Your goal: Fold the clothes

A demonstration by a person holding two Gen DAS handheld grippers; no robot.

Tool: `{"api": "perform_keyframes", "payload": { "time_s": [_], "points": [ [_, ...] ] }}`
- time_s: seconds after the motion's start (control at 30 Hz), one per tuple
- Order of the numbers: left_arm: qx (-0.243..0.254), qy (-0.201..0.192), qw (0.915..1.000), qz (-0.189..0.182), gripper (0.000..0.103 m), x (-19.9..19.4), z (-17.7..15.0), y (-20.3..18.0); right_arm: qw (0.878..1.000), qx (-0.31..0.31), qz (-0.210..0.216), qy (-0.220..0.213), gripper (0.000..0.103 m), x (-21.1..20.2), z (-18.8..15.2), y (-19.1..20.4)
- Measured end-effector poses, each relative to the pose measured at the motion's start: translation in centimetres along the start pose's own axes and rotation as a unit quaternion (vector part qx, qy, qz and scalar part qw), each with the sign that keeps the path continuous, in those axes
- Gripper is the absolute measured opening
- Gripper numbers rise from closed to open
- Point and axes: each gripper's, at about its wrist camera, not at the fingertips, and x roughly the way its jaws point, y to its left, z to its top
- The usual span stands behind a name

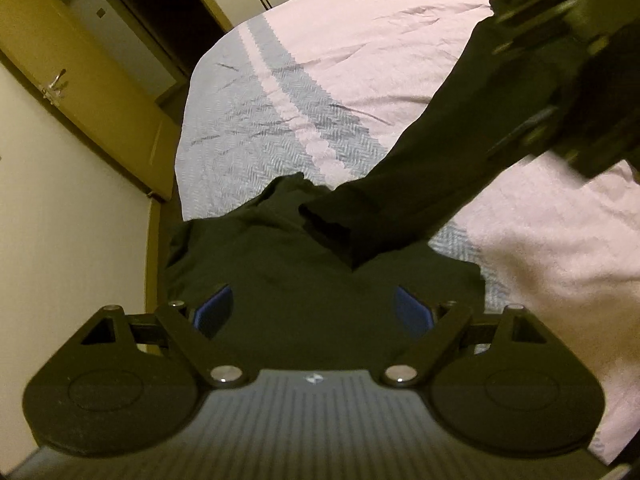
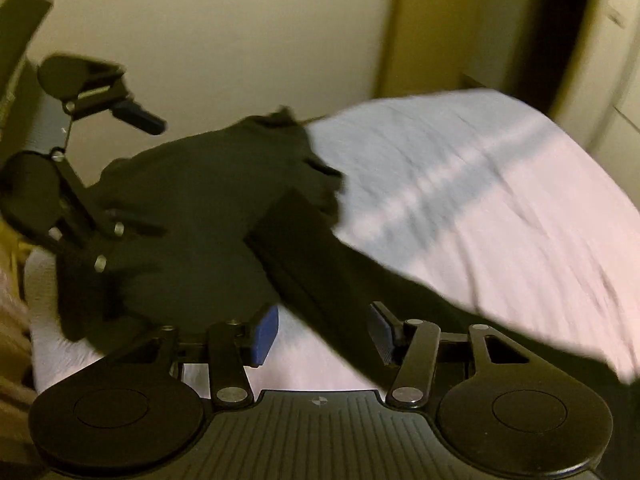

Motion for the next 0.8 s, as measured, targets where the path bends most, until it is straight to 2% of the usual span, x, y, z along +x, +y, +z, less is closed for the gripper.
{"api": "perform_keyframes", "payload": {
  "time_s": [0.2,0.33,0.37,0.4,0.43,0.5,0.57,0.67,0.73,0.8],
  "points": [
    [-0.05,-0.005,0.9987,0.008,0.085,0.8,-2.8,1.3,0.994,-0.103,0.031,0.006,0.054,9.7,2.5,3.8],
    [-0.083,0.0,0.9965,0.006,0.085,1.2,-4.2,1.7,0.991,-0.13,0.01,0.03,0.054,14.3,2.3,4.5],
    [-0.085,0.004,0.9964,0.005,0.085,1.4,-4.4,1.7,0.991,-0.131,0.005,0.035,0.053,15.1,2.2,4.4],
    [-0.085,0.006,0.9963,0.005,0.085,1.5,-4.5,1.7,0.991,-0.13,0.001,0.036,0.045,15.2,2.1,4.4],
    [-0.085,0.008,0.9963,0.005,0.085,1.5,-4.5,1.7,0.991,-0.129,-0.003,0.037,0.018,15.1,2.1,4.4],
    [-0.085,0.006,0.9963,0.004,0.085,1.4,-4.2,1.7,0.992,-0.123,-0.008,0.032,0.014,14.6,2.2,4.3],
    [-0.088,0.0,0.9961,0.001,0.085,1.1,-3.6,1.5,0.996,-0.083,-0.002,0.011,0.012,12.8,2.5,2.9],
    [-0.084,-0.013,0.9963,-0.014,0.085,1.2,-1.9,0.9,0.999,0.023,-0.008,-0.047,0.011,8.6,3.0,-1.9],
    [-0.068,-0.024,0.997,-0.028,0.085,1.5,-0.1,-0.1,0.99,0.098,-0.026,-0.094,0.011,5.0,2.9,-6.0],
    [-0.047,-0.041,0.9973,-0.039,0.085,1.6,2.1,-1.6,0.973,0.162,-0.07,-0.148,0.011,-0.2,1.3,-10.7]
  ]
}}
